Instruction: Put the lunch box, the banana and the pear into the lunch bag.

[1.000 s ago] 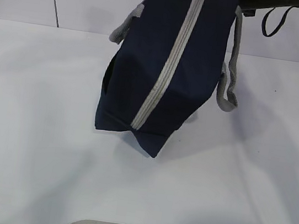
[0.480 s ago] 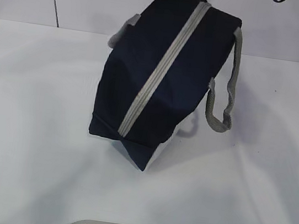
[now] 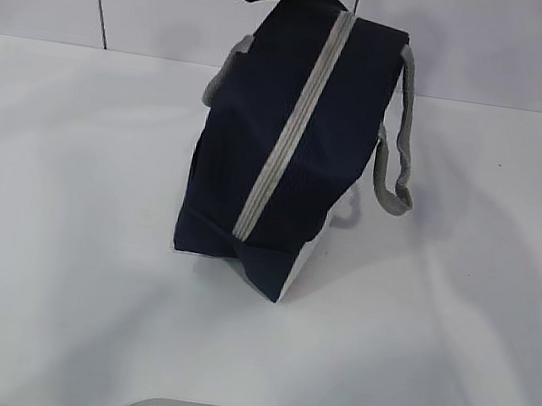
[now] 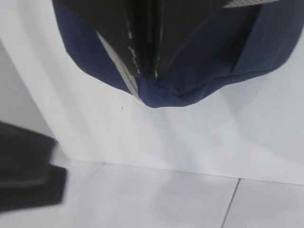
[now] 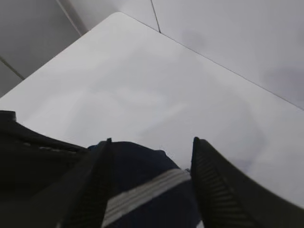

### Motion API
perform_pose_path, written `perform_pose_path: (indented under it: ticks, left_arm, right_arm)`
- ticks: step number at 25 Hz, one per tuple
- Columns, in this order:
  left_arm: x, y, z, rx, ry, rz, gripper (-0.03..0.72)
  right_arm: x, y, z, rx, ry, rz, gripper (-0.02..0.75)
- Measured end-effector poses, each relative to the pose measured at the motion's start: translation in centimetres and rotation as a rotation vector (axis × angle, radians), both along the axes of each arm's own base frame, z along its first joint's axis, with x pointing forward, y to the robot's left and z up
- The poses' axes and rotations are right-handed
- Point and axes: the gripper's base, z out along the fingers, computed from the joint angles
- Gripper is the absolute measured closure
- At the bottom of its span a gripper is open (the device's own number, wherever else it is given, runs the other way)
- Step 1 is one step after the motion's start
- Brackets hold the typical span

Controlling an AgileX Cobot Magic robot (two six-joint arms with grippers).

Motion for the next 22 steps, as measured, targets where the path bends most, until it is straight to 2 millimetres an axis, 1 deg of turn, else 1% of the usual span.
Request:
perform_pose_path:
  ticks: [6, 9, 11, 13, 17, 18, 19, 21, 22]
  left_arm:
    - [1.3, -0.5, -2.0, -0.081, 0.047, 0.055, 0.676]
    - [1.7, -0.5, -2.4, -0.091, 0.041, 0.073, 0.676]
    - [2.0, -0.3, -2.6, -0.066, 0.027, 0.072, 0.659]
    - [2.2, 0.1, -2.7, -0.032, 0.007, 0.071, 0.594]
    - [2.7, 1.1, -3.0, 0.014, 0.021, 0.07, 0.339]
    - [2.6, 1.3, -3.1, 0.025, 0.039, 0.064, 0.288]
    - [2.7, 1.5, -3.3, 0.034, 0.055, 0.062, 0.256]
    - [2.6, 1.9, -3.7, 0.057, 0.099, 0.048, 0.225]
    - [2.5, 2.1, -3.5, 0.07, 0.106, 0.041, 0.218]
  right_arm:
    - [-0.9, -0.8, 0.8, -0.094, 0.003, -0.042, 0.307]
    - [-1.5, -1.0, 1.5, -0.122, 0.005, -0.048, 0.307]
    - [-1.9, -1.1, 1.8, -0.129, 0.003, -0.051, 0.307]
    - [-2.3, -1.1, 2.4, -0.129, -0.005, -0.057, 0.307]
    - [-3.4, -1.2, 3.9, -0.115, -0.027, -0.071, 0.307]
    - [-3.6, -1.2, 4.2, -0.112, -0.028, -0.073, 0.307]
    - [-3.9, -1.2, 4.6, -0.108, -0.033, -0.079, 0.307]
    - [-4.6, -1.3, 5.5, -0.097, -0.043, -0.088, 0.307]
    - [-5.0, -1.3, 5.9, -0.094, -0.05, -0.092, 0.307]
